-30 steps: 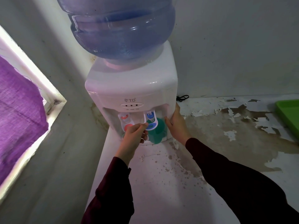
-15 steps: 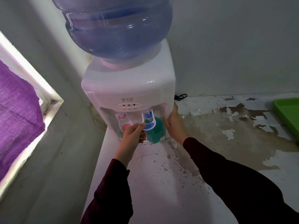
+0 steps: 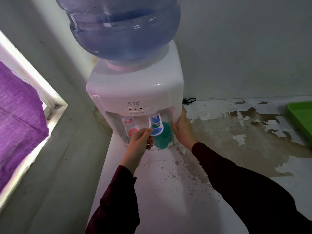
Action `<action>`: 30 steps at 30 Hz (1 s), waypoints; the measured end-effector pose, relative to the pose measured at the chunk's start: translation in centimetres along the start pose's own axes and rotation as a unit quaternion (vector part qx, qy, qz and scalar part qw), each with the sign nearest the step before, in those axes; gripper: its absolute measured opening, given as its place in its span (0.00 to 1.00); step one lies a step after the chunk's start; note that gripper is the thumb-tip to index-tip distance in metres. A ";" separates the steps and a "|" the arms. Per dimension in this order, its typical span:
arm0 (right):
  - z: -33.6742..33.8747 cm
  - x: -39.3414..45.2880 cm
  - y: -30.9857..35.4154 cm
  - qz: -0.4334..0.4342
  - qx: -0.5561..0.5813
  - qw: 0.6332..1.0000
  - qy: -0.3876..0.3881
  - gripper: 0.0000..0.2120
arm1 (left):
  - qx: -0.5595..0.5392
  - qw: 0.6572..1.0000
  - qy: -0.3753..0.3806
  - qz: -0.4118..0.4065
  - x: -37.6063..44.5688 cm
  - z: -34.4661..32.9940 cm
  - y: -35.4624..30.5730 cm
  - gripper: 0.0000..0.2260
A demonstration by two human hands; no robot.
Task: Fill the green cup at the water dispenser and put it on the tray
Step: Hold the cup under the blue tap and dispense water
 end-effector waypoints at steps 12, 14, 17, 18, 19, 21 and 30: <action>-0.2 0.1 -0.3 -0.006 -0.009 1.000 -0.002 0.33 | -0.002 1.000 0.005 -0.002 0.1 0.0 0.2 0.14; -0.2 0.1 -0.3 -0.007 -0.011 1.000 -0.002 0.34 | -0.004 1.000 0.004 -0.005 0.1 0.0 0.2 0.13; -0.1 0.1 -0.4 -0.007 -0.004 1.000 -0.003 0.34 | -0.002 1.000 0.000 -0.005 0.2 0.0 0.4 0.14; -0.1 0.1 -0.4 -0.006 -0.004 1.000 -0.003 0.34 | -0.001 1.000 -0.001 -0.003 0.2 0.0 0.4 0.14; -0.2 0.1 -0.4 -0.005 -0.003 1.000 -0.003 0.33 | -0.001 1.000 -0.002 -0.002 0.3 0.0 0.4 0.14; -0.2 0.2 -0.5 -0.005 -0.001 1.000 -0.003 0.33 | -0.003 1.000 -0.001 0.000 0.3 0.0 0.4 0.14; -0.3 0.2 -0.6 -0.001 0.003 1.000 -0.003 0.33 | -0.001 1.000 0.000 -0.003 0.4 0.0 0.5 0.13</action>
Point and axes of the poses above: each hand's wrist, its own x-axis towards the middle knuckle, its own z-axis out of the back of the hand, y = z × x, the point moved 2 cm from there along x, towards the middle knuckle, and after that the axes turned 8 degrees about z, right-handed, at the moved point
